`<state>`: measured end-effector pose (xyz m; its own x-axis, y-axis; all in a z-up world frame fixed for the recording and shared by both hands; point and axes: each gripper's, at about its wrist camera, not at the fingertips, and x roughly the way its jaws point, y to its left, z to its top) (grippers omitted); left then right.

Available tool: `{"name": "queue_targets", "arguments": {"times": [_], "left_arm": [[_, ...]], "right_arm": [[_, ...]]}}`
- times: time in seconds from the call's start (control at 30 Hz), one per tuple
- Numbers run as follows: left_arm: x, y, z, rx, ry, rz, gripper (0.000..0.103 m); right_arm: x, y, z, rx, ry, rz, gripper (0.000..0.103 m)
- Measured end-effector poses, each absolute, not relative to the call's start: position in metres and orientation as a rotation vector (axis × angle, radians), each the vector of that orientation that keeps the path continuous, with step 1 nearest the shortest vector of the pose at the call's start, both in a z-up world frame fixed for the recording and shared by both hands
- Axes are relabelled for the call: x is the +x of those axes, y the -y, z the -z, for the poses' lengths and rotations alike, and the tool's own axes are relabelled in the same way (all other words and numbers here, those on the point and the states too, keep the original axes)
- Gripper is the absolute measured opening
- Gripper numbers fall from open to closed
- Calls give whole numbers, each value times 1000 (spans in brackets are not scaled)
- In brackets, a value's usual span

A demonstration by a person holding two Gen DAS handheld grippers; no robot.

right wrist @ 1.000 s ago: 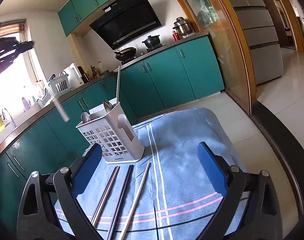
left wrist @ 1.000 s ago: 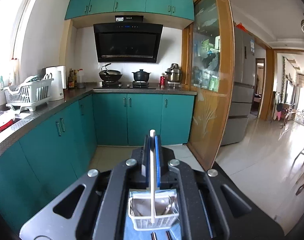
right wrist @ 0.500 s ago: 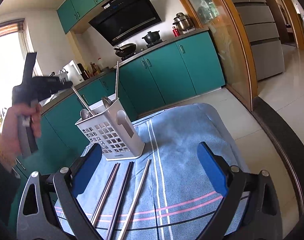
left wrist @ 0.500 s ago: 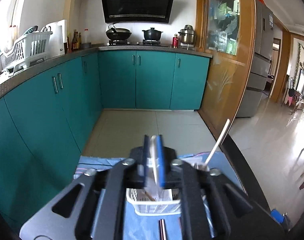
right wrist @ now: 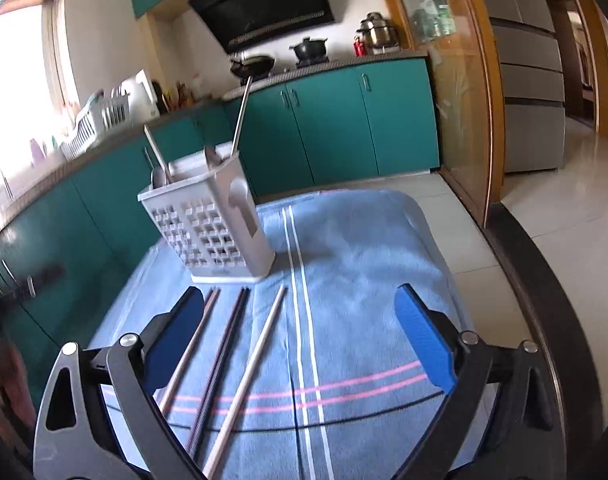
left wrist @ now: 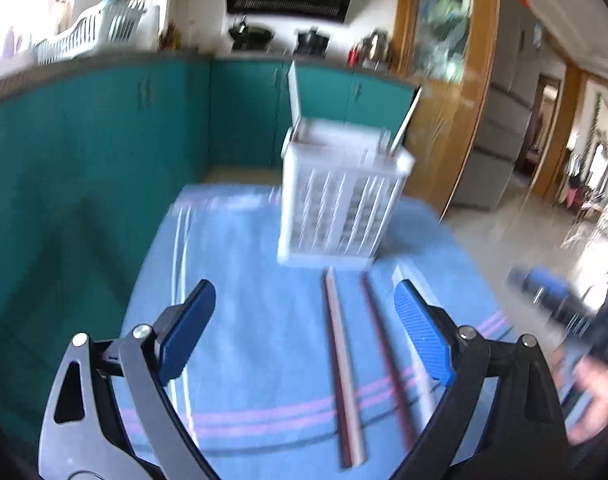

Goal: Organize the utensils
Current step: 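Grasp a dark chopstick with the left tool while the right tool grasps a light chopstick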

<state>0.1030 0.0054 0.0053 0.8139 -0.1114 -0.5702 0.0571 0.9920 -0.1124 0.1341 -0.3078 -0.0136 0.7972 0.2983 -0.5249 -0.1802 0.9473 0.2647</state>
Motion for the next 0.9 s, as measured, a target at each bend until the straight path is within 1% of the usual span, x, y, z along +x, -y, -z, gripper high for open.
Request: {"name": "queue_targets", "arguments": {"times": [0.07, 0.13, 0.23, 0.37, 0.53, 0.6, 0.63, 0.67, 0.73, 0.8, 0.87, 0.9], "left_arm": [[107, -1, 14, -54, -661, 90, 89], [112, 4, 24, -16, -680, 91, 86], [118, 3, 25, -41, -701, 102, 84], [121, 3, 18, -25, -678, 97, 84], [123, 3, 24, -24, -693, 85, 82], [126, 0, 26, -23, -697, 74, 82], [126, -1, 27, -25, -702, 73, 82], [127, -4, 28, -28, -708, 73, 82], [127, -5, 29, -25, -713, 72, 82], [130, -7, 30, -20, -716, 67, 82], [133, -10, 31, -22, -722, 66, 82], [135, -11, 32, -24, -727, 69, 82]], "right_arm": [[134, 301, 18, 190, -611, -260, 94], [135, 296, 22, 175, -622, -252, 94], [138, 286, 29, 146, -644, -240, 94], [151, 271, 38, 95, -681, -221, 87], [202, 226, 56, -66, -795, -230, 82], [211, 220, 60, -86, -806, -219, 67], [224, 215, 66, -86, -830, -211, 65], [231, 212, 69, -78, -849, -214, 58], [247, 207, 79, -83, -893, -192, 54], [256, 204, 89, -95, -930, -181, 43], [260, 204, 93, -89, -933, -180, 40], [260, 203, 93, -92, -933, -189, 33]]}}
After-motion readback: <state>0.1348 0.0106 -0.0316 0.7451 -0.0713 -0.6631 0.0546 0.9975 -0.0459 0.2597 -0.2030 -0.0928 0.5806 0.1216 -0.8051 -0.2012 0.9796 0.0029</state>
